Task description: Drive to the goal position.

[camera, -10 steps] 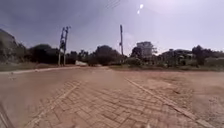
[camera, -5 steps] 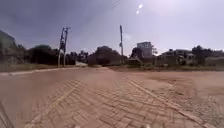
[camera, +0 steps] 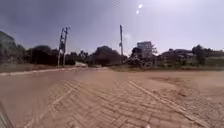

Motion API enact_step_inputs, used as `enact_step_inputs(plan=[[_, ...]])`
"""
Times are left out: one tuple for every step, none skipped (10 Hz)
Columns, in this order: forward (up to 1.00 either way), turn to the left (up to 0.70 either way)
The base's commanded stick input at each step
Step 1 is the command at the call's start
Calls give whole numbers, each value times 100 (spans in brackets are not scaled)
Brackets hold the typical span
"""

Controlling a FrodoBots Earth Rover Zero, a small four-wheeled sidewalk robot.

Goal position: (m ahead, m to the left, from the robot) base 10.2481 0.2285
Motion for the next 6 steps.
enact_step_inputs(plan=[[30,0],[30,0],[30,0],[30,0],[30,0],[30,0]])
